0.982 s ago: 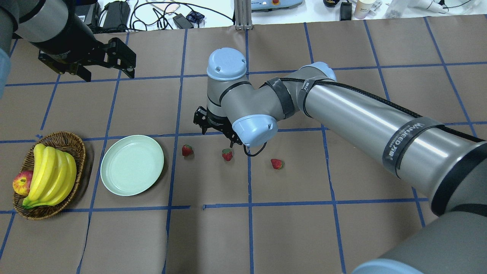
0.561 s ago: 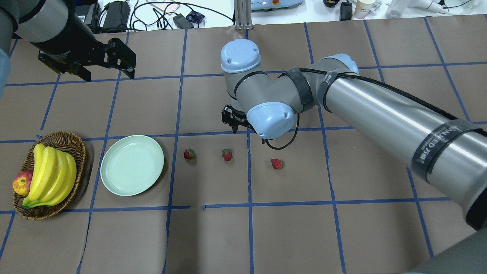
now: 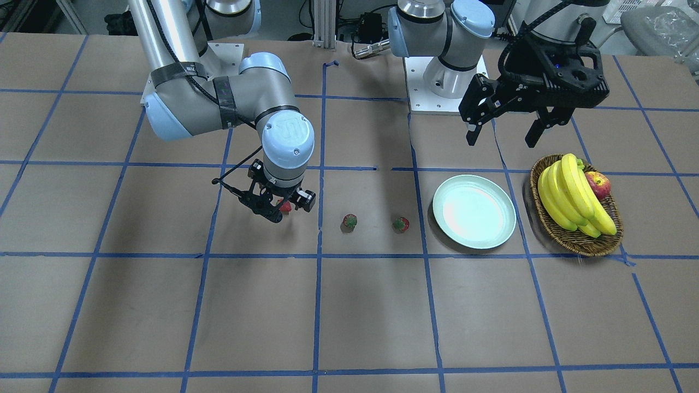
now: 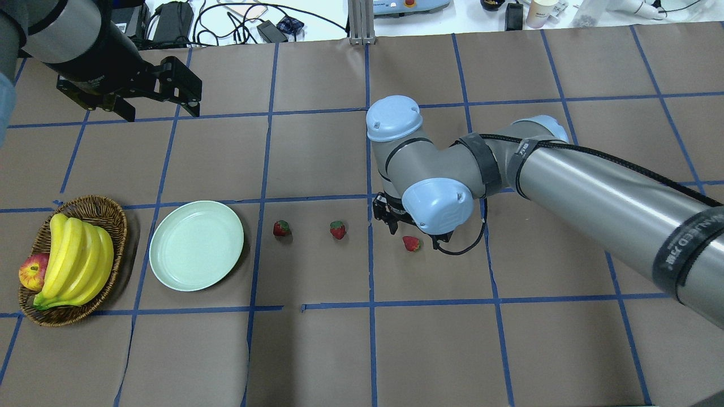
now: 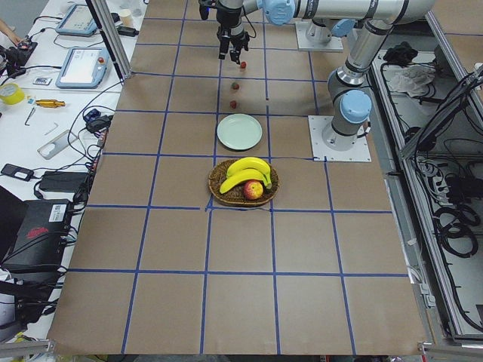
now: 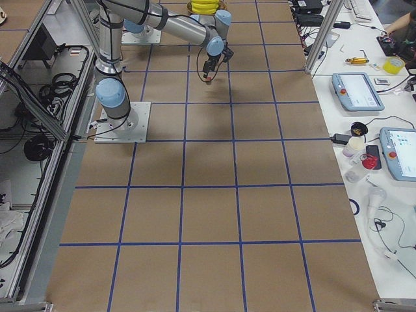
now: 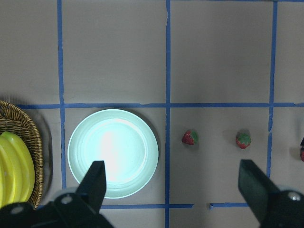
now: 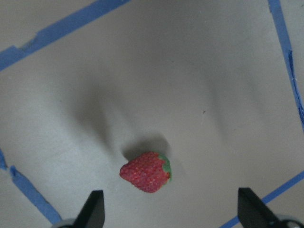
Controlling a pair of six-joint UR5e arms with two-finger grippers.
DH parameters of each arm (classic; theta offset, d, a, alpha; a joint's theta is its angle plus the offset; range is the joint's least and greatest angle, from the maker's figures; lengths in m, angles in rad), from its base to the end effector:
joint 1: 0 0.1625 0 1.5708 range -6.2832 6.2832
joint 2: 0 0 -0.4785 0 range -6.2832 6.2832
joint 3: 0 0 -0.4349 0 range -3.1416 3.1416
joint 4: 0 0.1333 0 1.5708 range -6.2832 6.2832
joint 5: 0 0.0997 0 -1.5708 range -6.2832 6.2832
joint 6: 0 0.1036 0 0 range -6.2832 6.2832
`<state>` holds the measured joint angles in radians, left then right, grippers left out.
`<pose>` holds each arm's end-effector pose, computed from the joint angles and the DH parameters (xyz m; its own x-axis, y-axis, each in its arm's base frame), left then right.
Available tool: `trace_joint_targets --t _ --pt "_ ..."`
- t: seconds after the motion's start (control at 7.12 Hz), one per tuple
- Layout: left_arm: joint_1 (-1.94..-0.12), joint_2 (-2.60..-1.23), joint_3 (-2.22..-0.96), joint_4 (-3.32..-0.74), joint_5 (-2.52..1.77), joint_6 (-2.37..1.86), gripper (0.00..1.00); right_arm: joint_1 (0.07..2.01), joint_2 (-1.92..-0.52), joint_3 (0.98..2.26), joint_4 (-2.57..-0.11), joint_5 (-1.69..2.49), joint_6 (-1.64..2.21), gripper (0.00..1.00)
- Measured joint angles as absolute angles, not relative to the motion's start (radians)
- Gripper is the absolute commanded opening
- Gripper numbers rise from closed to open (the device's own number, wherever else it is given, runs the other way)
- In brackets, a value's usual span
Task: Collect all strawberries into plate
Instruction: 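Move the right gripper back to the last strawberry and grasp it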
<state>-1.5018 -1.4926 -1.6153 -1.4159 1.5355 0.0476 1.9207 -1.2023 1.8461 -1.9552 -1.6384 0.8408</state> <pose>-0.1012 -0.5228 0.5712 -0.9995 -0.0156 0.0257 -0.0202 0.9818 -0.1889 0.3209 -0.5110 0.2224 -0.8680 0.4377 0.2347 0.4730 0.8725 0.1224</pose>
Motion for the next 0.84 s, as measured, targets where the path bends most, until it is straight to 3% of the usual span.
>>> trace_joint_targets --t 0.56,0.84 --pt "-1.502 -1.493 -1.615 -1.416 1.536 0.048 1.00 1.921 -1.198 1.891 -2.039 -1.612 0.544 0.99" --pt "-1.502 -1.493 -1.615 -1.416 1.536 0.048 1.00 1.922 -1.193 1.892 -2.059 -1.614 0.403 0.79"
